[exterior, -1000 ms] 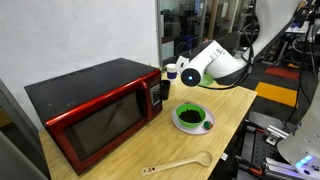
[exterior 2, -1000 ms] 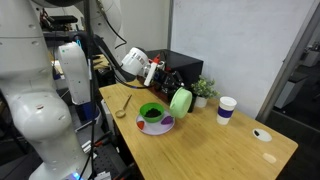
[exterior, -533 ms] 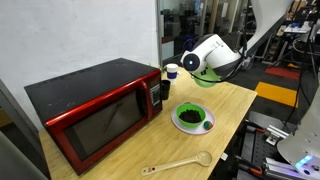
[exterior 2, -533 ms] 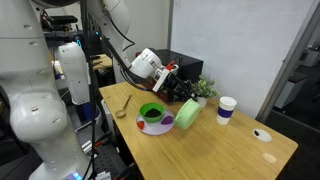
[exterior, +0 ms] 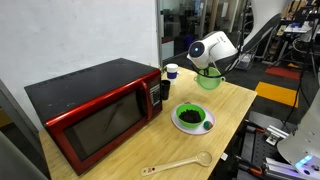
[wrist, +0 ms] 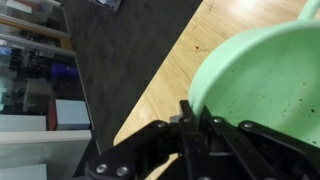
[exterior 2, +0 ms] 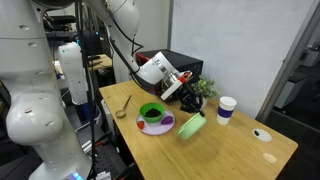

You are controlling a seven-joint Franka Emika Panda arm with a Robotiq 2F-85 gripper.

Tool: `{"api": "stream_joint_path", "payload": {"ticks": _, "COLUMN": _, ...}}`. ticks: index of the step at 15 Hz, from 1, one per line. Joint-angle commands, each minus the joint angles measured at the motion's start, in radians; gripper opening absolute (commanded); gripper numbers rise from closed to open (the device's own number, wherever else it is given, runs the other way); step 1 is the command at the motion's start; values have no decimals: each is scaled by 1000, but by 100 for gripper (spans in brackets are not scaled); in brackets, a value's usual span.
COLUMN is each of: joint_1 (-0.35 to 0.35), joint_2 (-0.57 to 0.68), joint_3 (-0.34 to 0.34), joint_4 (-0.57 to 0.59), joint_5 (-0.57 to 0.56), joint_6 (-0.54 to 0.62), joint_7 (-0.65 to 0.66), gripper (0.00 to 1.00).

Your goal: Pour the contents in the green pot into the green bowl

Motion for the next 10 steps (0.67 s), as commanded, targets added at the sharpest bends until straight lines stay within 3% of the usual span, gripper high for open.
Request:
{"api": "stream_joint_path", "payload": {"ticks": 1, "joint_1": -55, "joint_2": 15, "joint_3": -32, "joint_4": 21, "joint_5": 101, "joint_6": 155, "joint_7": -68, "gripper": 2}}
{"api": "stream_joint_path", "payload": {"ticks": 10, "joint_1": -106, "joint_2": 45, "joint_3": -98, "joint_4": 3, "joint_5": 355, "joint_6": 394, "joint_7": -115, "gripper": 2}}
